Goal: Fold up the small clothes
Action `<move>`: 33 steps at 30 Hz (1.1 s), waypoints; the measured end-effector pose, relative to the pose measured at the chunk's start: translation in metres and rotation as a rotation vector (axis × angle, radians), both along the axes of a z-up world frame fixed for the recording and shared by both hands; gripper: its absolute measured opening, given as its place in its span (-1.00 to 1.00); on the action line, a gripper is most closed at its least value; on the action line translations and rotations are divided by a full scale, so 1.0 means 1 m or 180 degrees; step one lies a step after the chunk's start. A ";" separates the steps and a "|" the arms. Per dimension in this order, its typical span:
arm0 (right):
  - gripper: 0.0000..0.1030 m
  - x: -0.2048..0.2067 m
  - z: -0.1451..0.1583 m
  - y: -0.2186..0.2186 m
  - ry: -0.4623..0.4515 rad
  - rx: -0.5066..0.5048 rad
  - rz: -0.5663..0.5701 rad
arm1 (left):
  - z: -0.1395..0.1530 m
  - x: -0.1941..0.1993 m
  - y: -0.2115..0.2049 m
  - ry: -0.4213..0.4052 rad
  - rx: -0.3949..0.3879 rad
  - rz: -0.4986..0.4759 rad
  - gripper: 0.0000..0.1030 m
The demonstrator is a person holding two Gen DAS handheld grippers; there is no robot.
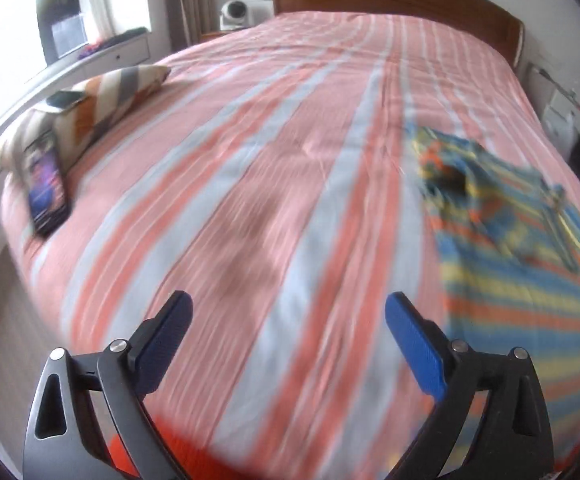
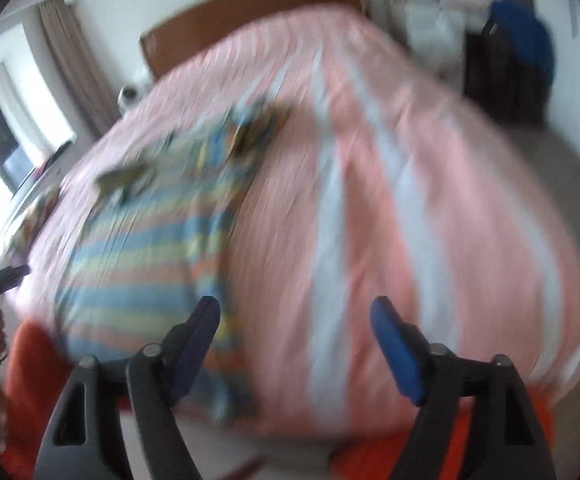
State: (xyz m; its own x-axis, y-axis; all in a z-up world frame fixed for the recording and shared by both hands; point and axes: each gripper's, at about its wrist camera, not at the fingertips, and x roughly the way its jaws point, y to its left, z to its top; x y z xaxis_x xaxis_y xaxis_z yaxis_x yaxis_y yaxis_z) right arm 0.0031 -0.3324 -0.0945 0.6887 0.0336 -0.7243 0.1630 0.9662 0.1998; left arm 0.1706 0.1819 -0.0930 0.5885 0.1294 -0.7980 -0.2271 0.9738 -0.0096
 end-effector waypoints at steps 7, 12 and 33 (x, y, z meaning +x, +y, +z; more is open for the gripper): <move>0.52 0.044 -0.021 -0.013 -0.0133 -0.0273 -0.0290 | -0.056 0.088 -0.027 0.0396 0.0903 0.0069 0.99; 0.52 0.064 -0.025 -0.018 -0.0156 -0.0410 -0.0253 | -0.066 0.080 -0.032 -0.0095 0.1119 0.0162 0.99; 0.64 0.104 -0.081 -0.033 0.0252 -0.0421 -0.0213 | -0.069 0.078 0.003 -0.0152 0.0202 0.0156 0.99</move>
